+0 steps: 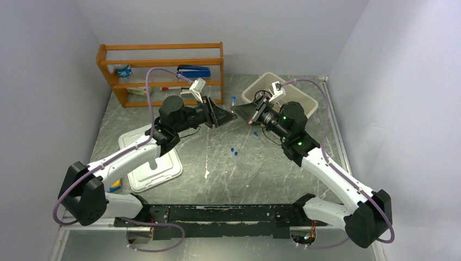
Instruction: Organize the chemistry lab equipment
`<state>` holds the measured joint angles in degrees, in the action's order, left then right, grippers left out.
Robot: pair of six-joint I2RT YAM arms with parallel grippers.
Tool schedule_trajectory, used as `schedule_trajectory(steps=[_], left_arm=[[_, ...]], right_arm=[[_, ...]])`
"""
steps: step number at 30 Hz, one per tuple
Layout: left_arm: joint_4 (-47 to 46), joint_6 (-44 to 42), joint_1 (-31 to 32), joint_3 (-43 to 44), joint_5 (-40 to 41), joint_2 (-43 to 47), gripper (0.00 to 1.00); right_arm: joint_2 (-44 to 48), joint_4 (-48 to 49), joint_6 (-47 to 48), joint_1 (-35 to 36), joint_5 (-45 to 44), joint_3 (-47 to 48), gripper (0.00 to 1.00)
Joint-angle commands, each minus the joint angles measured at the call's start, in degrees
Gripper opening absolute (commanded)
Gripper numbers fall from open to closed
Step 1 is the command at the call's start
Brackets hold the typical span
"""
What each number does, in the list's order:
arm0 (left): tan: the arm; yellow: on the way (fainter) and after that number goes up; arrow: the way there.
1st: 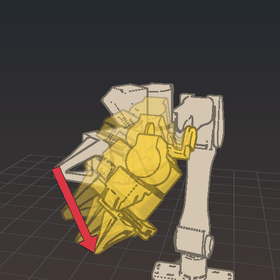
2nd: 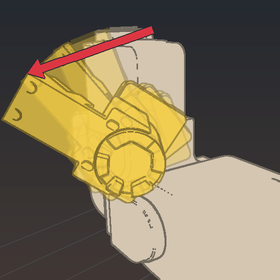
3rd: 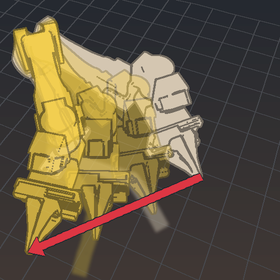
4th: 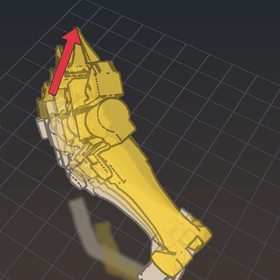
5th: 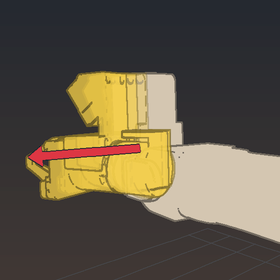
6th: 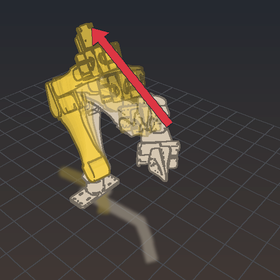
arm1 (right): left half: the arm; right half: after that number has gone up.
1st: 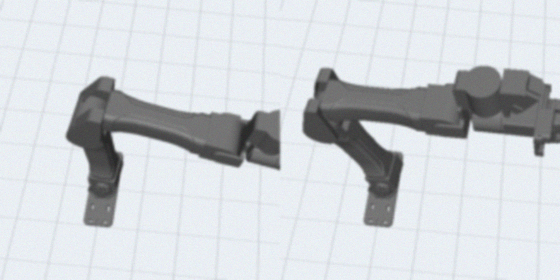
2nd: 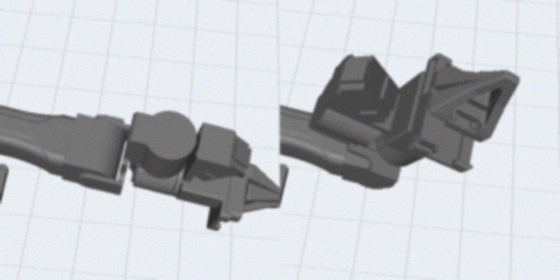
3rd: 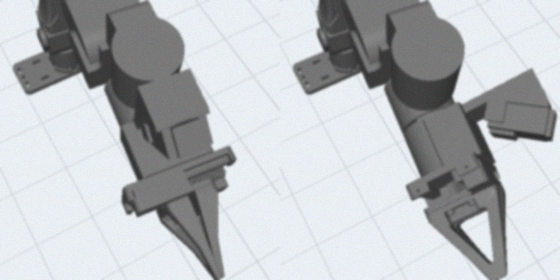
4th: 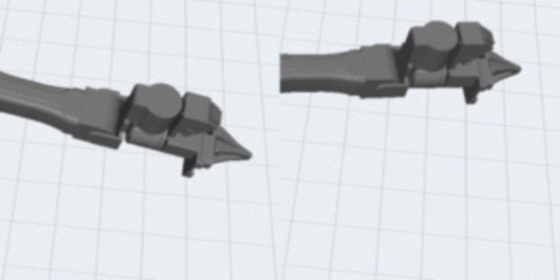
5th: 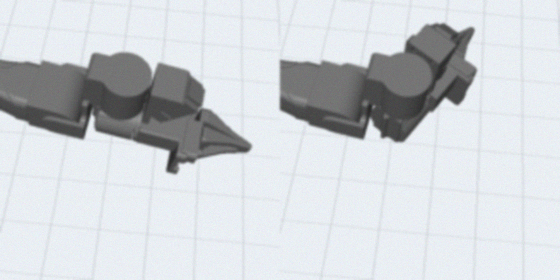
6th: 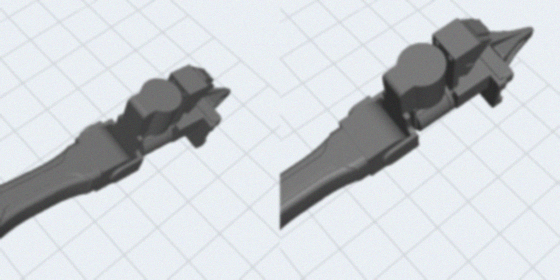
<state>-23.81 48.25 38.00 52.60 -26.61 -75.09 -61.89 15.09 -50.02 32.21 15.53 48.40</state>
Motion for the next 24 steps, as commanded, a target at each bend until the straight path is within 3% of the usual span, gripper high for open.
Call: schedule_trajectory(steps=[1,4,6,10,12,18,24], left_arm=[[-1.08,-4.94,0.71,1.75,-3.43,0.90,0.32],[-0.37,-6.86,0.83,1.93,-4.82,1.15,0.17],[0.28,-7.68,1.05,1.83,-4.86,1.46,0.05],[2.91,-10.39,1.38,1.95,-5.38,1.74,0.05],[5.67,-13.37,1.54,2.81,-6.50,1.94,0.05],[19.64,-27.45,1.80,5.31,-4.82,4.17,0.05],[28.32,-35.44,2.05,7.05,-4.58,5.32,0.05]], right_arm=[[0.28,0.75,-1.23,0.09,2.12,0.61,0.07],[0.27,-0.04,-1.26,0.09,1.99,0.76,0.12],[-0.05,-2.37,-0.49,0.13,1.88,1.76,0.21],[-0.33,-8.11,2.15,0.11,0.93,4.13,0.39],[-0.46,-12.06,3.87,0.07,-0.51,6.28,0.44],[-3.50,-29.12,8.68,0.10,1.20,14.69,0.46],[-3.82,-34.43,11.62,0.05,6.00,15.66,0.47]])
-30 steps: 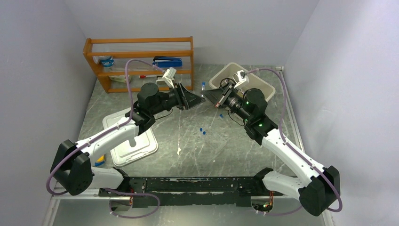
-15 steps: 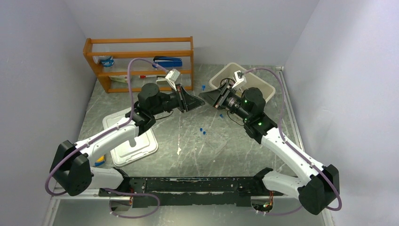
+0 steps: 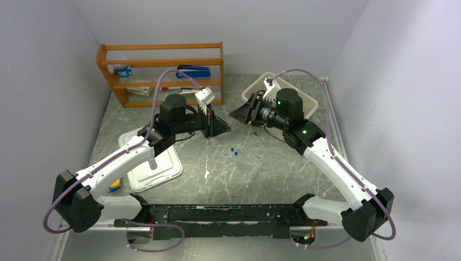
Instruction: Organize the chemistry lab equipment
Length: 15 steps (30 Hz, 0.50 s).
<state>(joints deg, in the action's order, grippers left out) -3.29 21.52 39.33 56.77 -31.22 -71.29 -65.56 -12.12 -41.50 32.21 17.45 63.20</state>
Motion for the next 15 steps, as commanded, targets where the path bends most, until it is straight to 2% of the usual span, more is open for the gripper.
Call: schedule_trajectory(steps=[1,6,15], left_arm=[[8.79,-9.60,0.74,3.00,0.38,1.72,0.05],[11.35,-12.21,0.88,3.63,-0.44,1.94,0.05],[12.04,-13.87,1.13,3.19,-1.21,2.90,0.05]], right_arm=[[-0.29,-7.44,3.22,0.06,5.63,1.34,0.46],[-0.53,-6.47,2.65,0.03,8.89,2.27,0.33],[-2.22,-6.45,2.88,-0.01,10.48,1.93,0.31]])
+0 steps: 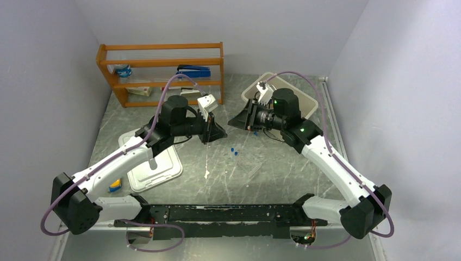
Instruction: Organize the chemistry lab equipment
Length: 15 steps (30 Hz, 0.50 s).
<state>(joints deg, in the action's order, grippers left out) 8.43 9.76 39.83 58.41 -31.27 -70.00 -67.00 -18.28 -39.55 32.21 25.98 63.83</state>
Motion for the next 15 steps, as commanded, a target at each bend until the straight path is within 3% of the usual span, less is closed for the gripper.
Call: schedule_trajectory(steps=[1,15], left_arm=[[0.28,-2.11,0.63,1.49,-1.23,1.62,0.05],[4.15,-5.56,0.91,1.98,-1.22,1.72,0.05]], right_arm=[[-0.96,-0.42,1.14,-0.04,1.87,1.32,0.31],[-1.45,2.52,2.54,-0.03,5.08,-0.14,0.22]])
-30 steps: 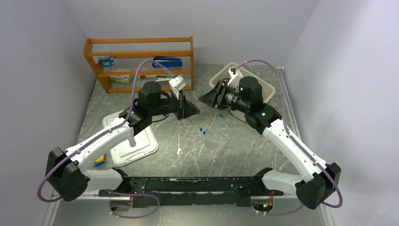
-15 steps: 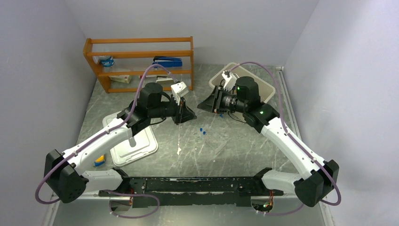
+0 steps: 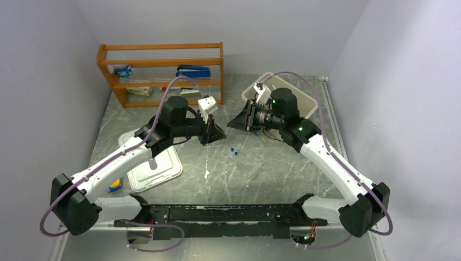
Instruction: Organize the chemistry lab equipment
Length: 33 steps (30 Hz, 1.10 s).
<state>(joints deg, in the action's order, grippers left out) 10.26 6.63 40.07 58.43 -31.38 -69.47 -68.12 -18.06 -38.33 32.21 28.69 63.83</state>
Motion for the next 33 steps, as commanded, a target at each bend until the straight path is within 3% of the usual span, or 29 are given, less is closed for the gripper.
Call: schedule_trajectory(steps=[1,3,4,7,9,13,20,25,29,33], left_arm=[[2.53,-2.68,0.70,2.11,-1.18,1.19,0.05],[2.30,-2.34,0.71,2.21,-0.96,1.35,0.05],[2.23,-2.03,0.71,2.17,-0.59,1.36,0.11],[2.62,-0.23,0.66,2.49,2.04,1.14,0.38],[3.18,0.99,0.68,2.75,4.28,0.93,0.61],[3.27,4.35,0.70,2.24,13.92,1.37,0.80],[5.21,9.62,0.03,2.85,24.55,0.15,0.82],[6.69,13.53,-1.41,3.60,29.32,-2.06,0.81],[12.57,17.64,-5.09,8.56,32.78,-3.89,0.77],[11.83,17.59,-5.88,9.27,34.90,-1.83,0.77]], right_arm=[[-0.35,2.76,1.42,-0.02,2.61,-0.46,0.21],[-0.37,3.72,2.01,-0.05,3.06,-1.12,0.17],[-0.09,4.76,2.42,-0.07,3.36,-1.68,0.15],[1.50,7.00,4.90,-0.07,-0.33,-3.35,0.12],[3.25,6.63,9.16,0.01,-7.34,-3.95,0.11],[6.79,8.11,17.48,0.02,-19.64,-8.59,0.10],[11.84,7.16,26.12,1.73,-36.81,-16.02,0.09],[15.89,10.03,26.45,8.60,-43.37,-22.57,0.08],[15.05,9.70,24.22,15.40,-50.29,-25.34,0.08],[13.80,10.59,23.15,19.04,-53.27,-27.23,0.07]])
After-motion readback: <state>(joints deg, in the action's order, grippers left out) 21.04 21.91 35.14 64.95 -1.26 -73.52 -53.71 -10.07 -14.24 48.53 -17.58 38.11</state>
